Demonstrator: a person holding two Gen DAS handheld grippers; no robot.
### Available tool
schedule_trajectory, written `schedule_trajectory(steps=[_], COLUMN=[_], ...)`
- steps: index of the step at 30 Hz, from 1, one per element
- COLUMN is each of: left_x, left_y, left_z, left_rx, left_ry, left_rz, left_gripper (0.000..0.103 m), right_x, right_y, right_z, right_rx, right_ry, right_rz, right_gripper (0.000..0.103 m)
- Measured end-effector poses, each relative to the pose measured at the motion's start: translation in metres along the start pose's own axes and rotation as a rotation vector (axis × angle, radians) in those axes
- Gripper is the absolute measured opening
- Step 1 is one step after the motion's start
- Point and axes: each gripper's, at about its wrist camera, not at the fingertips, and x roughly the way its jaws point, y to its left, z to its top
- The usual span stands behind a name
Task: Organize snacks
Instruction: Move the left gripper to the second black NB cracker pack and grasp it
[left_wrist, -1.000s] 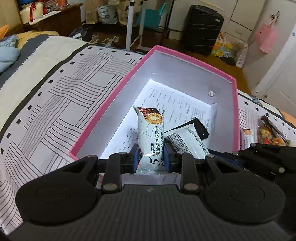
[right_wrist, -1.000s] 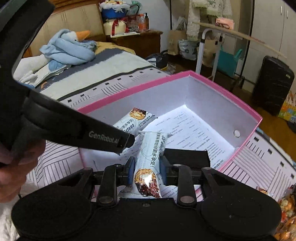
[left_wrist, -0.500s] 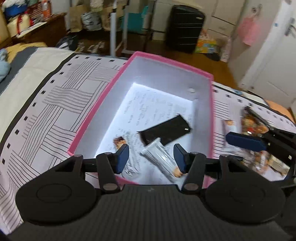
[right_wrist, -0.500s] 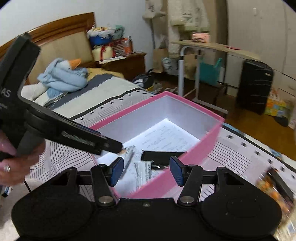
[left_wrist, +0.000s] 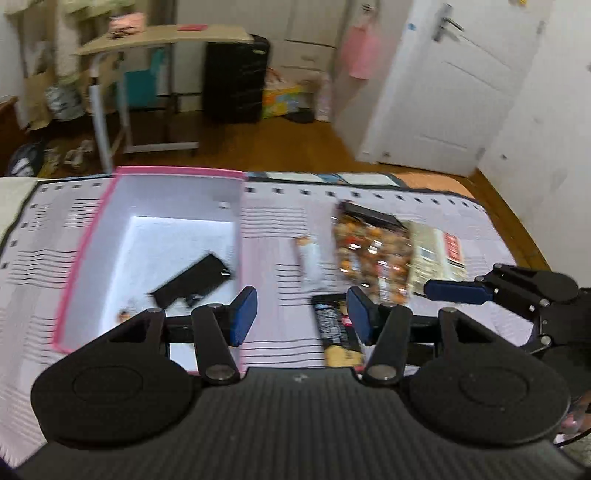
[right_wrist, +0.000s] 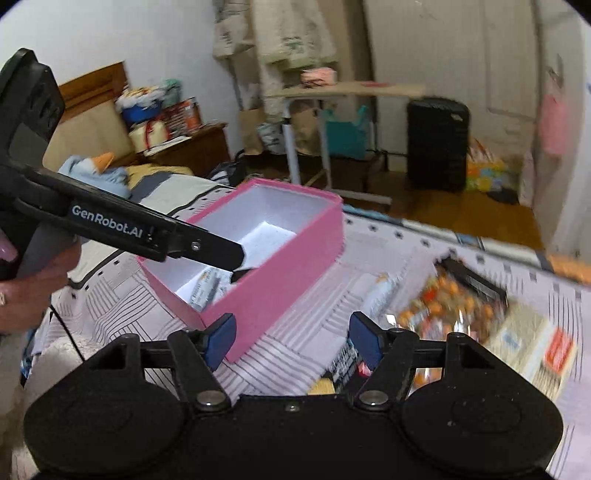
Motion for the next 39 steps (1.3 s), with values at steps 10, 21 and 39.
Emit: schedule_trajectory(steps=[10,21,39], left_x=[0.082,0.15,0.195], left_y=[-0.036,-0.027,-0.021], left_z=[-0.034,-0.074,-0.081], left_rx=[0.033,-0.024,-0.033], left_ry=[0.135,0.192,0.202], left_rz=[-0.108,-0.118,-0.12], left_gripper=[0.051,0.045,0.041], right_x=[0.06,0.115,0.15], right_y=[-0.02,-0.022,-0.023], right_z=[-0.07,-0.105,-0.101], right_rx=[0.029,0.004,0.007], right_ry=[-0.034,0.009,0.01], right_rz=[-0.108,-0.11,-0.221], right_gripper=[0.073,0.076,0.071])
